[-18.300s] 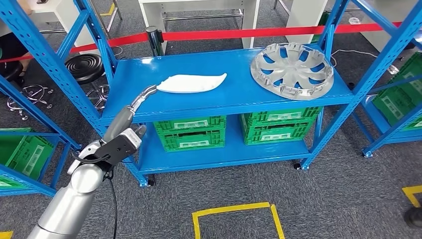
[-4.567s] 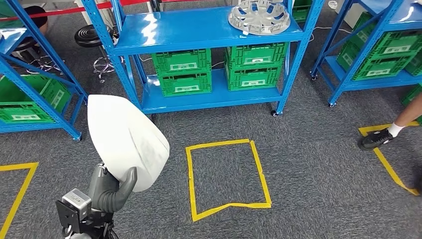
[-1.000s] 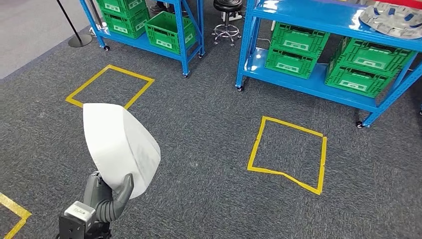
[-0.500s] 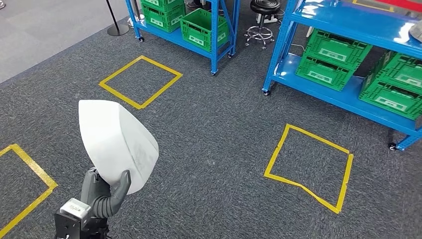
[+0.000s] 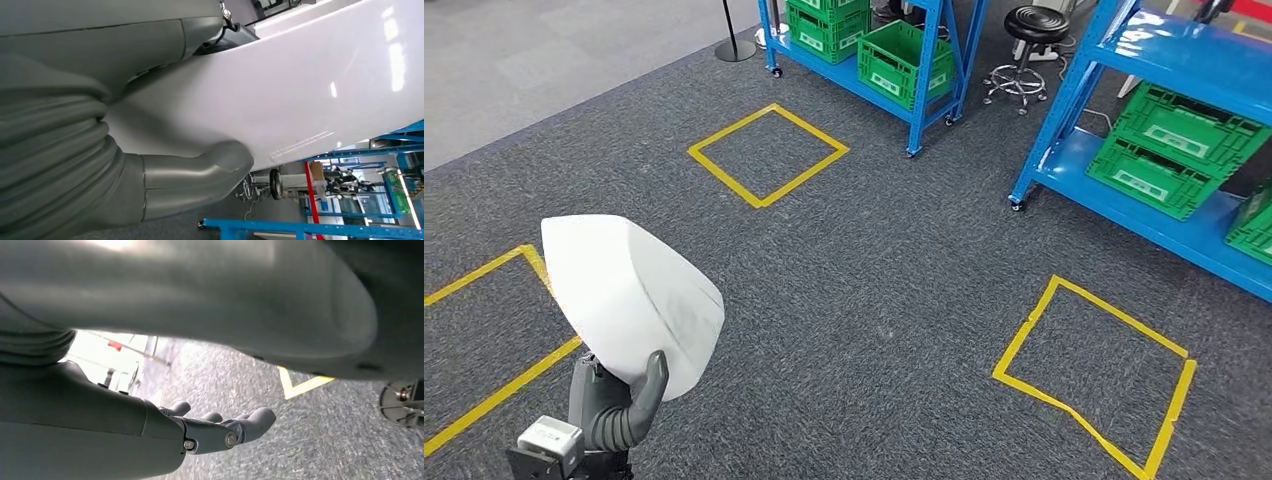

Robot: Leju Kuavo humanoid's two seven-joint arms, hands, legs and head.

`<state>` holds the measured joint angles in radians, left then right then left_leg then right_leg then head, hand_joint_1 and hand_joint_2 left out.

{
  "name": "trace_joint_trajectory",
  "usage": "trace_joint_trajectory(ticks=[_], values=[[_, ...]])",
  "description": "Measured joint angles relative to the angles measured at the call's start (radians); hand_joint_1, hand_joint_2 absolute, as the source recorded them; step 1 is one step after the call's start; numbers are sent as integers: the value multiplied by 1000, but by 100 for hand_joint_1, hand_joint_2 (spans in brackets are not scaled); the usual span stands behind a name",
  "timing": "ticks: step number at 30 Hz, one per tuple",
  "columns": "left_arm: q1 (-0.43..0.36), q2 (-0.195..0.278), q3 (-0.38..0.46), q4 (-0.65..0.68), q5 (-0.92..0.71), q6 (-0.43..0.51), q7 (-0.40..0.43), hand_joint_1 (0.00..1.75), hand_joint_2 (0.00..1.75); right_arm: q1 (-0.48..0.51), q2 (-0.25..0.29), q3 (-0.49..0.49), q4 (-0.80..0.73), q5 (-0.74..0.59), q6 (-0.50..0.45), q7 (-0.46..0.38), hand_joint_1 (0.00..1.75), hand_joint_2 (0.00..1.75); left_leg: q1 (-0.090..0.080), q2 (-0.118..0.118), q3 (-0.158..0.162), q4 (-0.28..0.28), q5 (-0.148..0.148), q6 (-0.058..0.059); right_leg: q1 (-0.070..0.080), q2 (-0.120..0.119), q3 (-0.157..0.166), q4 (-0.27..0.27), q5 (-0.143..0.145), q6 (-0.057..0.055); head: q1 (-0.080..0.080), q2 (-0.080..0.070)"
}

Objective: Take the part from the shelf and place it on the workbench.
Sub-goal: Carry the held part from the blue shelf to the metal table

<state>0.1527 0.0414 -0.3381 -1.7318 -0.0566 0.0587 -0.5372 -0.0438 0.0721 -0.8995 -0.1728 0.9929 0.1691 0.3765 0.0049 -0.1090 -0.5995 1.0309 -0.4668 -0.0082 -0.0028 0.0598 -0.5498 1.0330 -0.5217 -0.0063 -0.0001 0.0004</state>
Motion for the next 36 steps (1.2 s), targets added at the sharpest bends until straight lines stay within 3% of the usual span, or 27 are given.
trace_joint_trajectory(ticks=[1, 3, 5, 7, 8, 9, 10, 12, 13, 14, 16, 17, 19, 21, 22, 23, 24, 26, 28, 30, 32, 34, 36], values=[[10, 2, 1, -9, -2, 3, 1, 175, 175, -1, 2, 2, 0, -1, 0, -2, 0, 0, 1, -6, -3, -1, 2, -6, -1, -13, 1, -3, 3, -6, 0, 0], [20, 6, 2, -22, -8, 5, 5, 175, 175, -3, 4, 3, 0, -6, -2, -11, 0, 0, 2, 21, -15, 20, -11, -15, -3, -37, 6, -11, 8, -20, -2, 0], [19, 9, 3, -28, -14, 6, 10, 175, 175, -3, 5, 3, 0, -13, -4, -23, 0, 0, 3, 74, -58, 113, -68, -25, -5, -62, 8, -15, 10, -30, -4, 0], [17, 10, 3, -28, -16, 6, 14, 175, 175, -1, 5, 3, 0, -21, -4, -32, 0, 0, 5, 97, -115, 239, -128, -37, -4, -88, 8, -15, 8, -34, -5, 0], [18, 10, 4, -28, -15, 6, 15, 175, 175, -1, 5, 3, 0, -27, -6, -36, 0, 0, 7, 100, -129, 273, -137, -40, -4, -100, 8, -15, 8, -34, -5, 0], [18, 10, 5, -28, -14, 6, 15, 175, 175, -1, 5, 2, 0, -33, -7, -39, 0, 0, 9, 103, -120, 264, -124, -42, -4, -112, 8, -14, 7, -33, -5, 0], [17, 10, 8, -28, -14, 6, 15, 175, 175, -2, 5, 1, 0, -38, -9, -40, 0, 0, 10, 109, -92, 219, -98, -43, -4, -123, 9, -14, 6, -31, -5, 0], [11, 10, 11, -27, -13, 5, 16, 175, 175, -3, 5, -2, 0, -47, -12, -42, 0, 0, 9, 143, -10, 78, -41, -39, -2, -142, 14, -11, 0, -23, -5, 0], [7, 9, 11, -28, -13, 5, 16, 175, 175, -3, 5, -3, 0, -49, -12, -42, 0, 0, 8, 157, 18, 30, -28, -33, 0, -149, 16, -9, -2, -17, -4, 0], [3, 8, 12, -28, -13, 4, 16, 175, 175, -3, 5, -4, 0, -50, -12, -42, 0, 0, 6, 164, 32, 4, -25, -26, 3, -156, 19, -8, -5, -11, -2, 0], [0, 7, 14, -28, -13, 2, 17, 175, 175, -6, 5, -4, 0, -51, -10, -42, 0, 0, 2, 149, 30, -2, -24, -9, 3, -170, 23, -10, -6, 2, 1, 0], [0, 7, 15, -28, -13, 1, 18, 175, 175, -7, 5, -4, 0, -52, -10, -43, 0, 0, 2, 140, 30, -5, -22, -2, 0, -168, 24, -7, -9, 9, 1, 0], [-4, 6, 17, -29, -16, -1, 19, 175, 175, -9, 6, -5, 0, -53, -8, -48, 0, 0, 5, 122, 33, -12, -16, 11, -4, -128, 7, 38, -41, 20, 3, 0], [-8, 3, 19, -29, -20, -2, 20, 175, 175, -8, 7, -6, 0, -54, -4, -53, 0, 0, 5, 104, 31, -14, -11, 19, -6, -78, -51, 159, -103, 25, 6, 0], [-10, 2, 20, -29, -21, -2, 20, 175, 175, -9, 8, -7, 0, -53, -3, -55, 0, 0, 4, 94, 30, -14, -10, 20, -6, -68, -85, 225, -127, 26, 6, 0], [-10, 1, 21, -29, -23, -2, 20, 175, 175, -10, 10, -7, 0, -53, -2, -56, 0, 0, 4, 83, 29, -13, -10, 21, -5, -65, -107, 267, -134, 25, 6, 0], [-10, 1, 22, -29, -24, -2, 21, 175, 175, -11, 11, -7, 0, -53, -2, -57, 0, 0, 3, 70, 29, -12, -10, 21, -5, -63, -110, 270, -121, 24, 6, 0], [-10, -1, 24, -29, -25, -2, 21, 175, 175, -12, 12, -7, 0, -51, -2, -56, 0, 0, 4, 44, 29, -7, -10, 19, -8, -51, -66, 169, -51, 19, 6, 0], [-11, -2, 25, -29, -27, -6, 20, 175, 175, -10, 12, -8, 0, -52, -3, -55, 0, 0, 4, 19, 24, -1, -11, 11, -10, -10, -12, 45, -5, 14, 6, 0], [-12, -3, 26, -30, -31, -13, 16, 175, 175, -9, 13, -11, 0, -57, -7, -54, 0, 0, 5, -1, 15, 0, -8, -3, -8, 11, 2, 3, -2, 9, 6, 0], [-12, -3, 26, -30, -35, -19, 12, 175, 175, -10, 14, -16, 0, -62, -10, -59, 0, 0, 9, -15, 7, -2, -2, -18, -5, -10, 5, -6, 5, -2, 6, 0], [-14, -4, 27, -31, -40, -21, 11, 175, 175, -10, 14, -19, 0, -60, -10, -67, 0, 0, 8, 18, -13, 31, -25, -25, -8, -33, 12, -18, 13, -18, 3, 0], [-16, -5, 29, -33, -44, -21, 10, 175, 175, -9, 15, -20, 0, -55, -10, -67, 0, 0, 7, 73, -62, 138, -86, -30, -7, -59, 14, -23, 16, -28, 0, 0]])
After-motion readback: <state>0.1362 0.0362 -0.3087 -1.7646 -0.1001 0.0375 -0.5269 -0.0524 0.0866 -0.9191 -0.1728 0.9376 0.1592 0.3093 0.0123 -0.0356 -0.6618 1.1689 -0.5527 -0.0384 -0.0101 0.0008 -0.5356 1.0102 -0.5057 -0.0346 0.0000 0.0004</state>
